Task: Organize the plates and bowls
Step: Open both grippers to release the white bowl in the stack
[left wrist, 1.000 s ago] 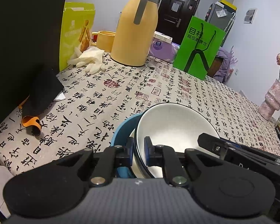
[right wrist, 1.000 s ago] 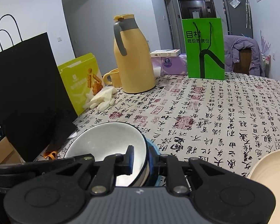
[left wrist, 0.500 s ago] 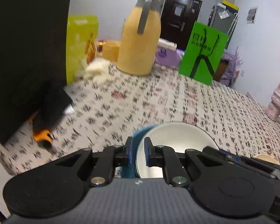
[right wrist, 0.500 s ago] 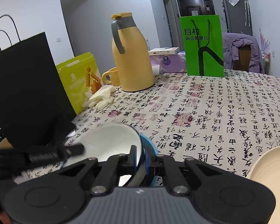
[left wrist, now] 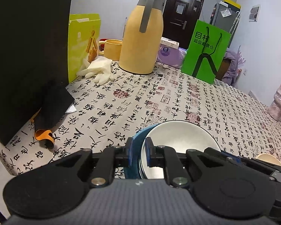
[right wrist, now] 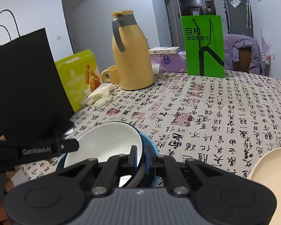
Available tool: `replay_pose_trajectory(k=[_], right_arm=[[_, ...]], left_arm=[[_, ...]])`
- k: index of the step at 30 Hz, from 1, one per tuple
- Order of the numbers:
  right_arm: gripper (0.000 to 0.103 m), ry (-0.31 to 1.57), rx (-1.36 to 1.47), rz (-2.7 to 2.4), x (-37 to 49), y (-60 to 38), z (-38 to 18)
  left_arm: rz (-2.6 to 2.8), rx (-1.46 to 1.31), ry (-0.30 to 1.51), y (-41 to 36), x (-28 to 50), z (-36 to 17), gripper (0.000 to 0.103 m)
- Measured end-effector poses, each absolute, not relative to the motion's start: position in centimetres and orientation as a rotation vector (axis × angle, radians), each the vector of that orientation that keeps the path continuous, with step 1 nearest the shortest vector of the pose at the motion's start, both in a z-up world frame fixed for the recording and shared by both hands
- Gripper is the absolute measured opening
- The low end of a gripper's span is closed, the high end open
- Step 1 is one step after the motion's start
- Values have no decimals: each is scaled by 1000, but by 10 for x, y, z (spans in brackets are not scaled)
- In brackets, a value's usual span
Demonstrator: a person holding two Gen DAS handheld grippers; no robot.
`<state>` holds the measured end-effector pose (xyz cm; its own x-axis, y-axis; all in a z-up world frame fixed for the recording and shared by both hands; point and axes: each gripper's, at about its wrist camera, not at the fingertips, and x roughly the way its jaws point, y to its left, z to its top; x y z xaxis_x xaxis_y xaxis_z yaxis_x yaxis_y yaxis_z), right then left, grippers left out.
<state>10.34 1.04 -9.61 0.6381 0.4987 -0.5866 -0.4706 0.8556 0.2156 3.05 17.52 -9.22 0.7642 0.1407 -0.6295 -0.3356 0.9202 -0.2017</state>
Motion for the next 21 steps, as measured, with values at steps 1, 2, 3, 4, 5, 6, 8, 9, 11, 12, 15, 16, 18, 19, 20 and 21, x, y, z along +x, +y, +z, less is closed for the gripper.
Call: replay_pose_trajectory(k=[1, 2, 3, 4, 5, 6, 8, 9, 11, 12, 15, 16, 18, 19, 20, 21], right_arm=[[8, 684, 46, 556, 104, 10, -96], [8, 685, 48, 557, 104, 10, -96], [8, 686, 50, 558, 104, 9, -97], [9, 688, 53, 560, 105, 9, -97], [9, 691, 62, 565, 105, 7, -96], [12, 696, 77, 570, 105, 5, -96], [15, 699, 127, 593, 105, -3, -95], [18, 689, 145, 607, 103, -8, -93], [29, 652, 167, 639, 97, -17, -87], [44, 633, 174, 651, 94, -22, -84], [82, 559, 162, 681, 82, -34, -76], [87, 540, 153, 687, 77, -38, -75], [102, 529, 148, 691, 72, -46, -75], [103, 526, 147, 688, 69, -50, -75], [103, 524, 144, 685, 66, -53, -75], [103, 520, 141, 676, 63, -57, -76]], left_arm=[[264, -315, 654, 175, 31, -93, 13], [263, -317, 653, 175, 31, -93, 13], [263, -318, 652, 175, 31, -93, 13], [262, -322, 649, 176, 31, -92, 13], [263, -323, 644, 176, 30, -92, 15], [265, -321, 636, 176, 28, -91, 25], [267, -316, 605, 176, 23, -87, 50], [272, -309, 584, 176, 20, -85, 60], [280, -291, 543, 176, 13, -80, 77], [279, -288, 522, 176, 9, -77, 91], [271, -280, 452, 175, -5, -71, 103], [268, -273, 430, 174, -10, -70, 103], [271, -270, 400, 173, -18, -69, 103], [275, -278, 389, 173, -22, -70, 103], [280, -286, 378, 172, -26, -71, 103], [281, -284, 369, 171, -30, -71, 103]])
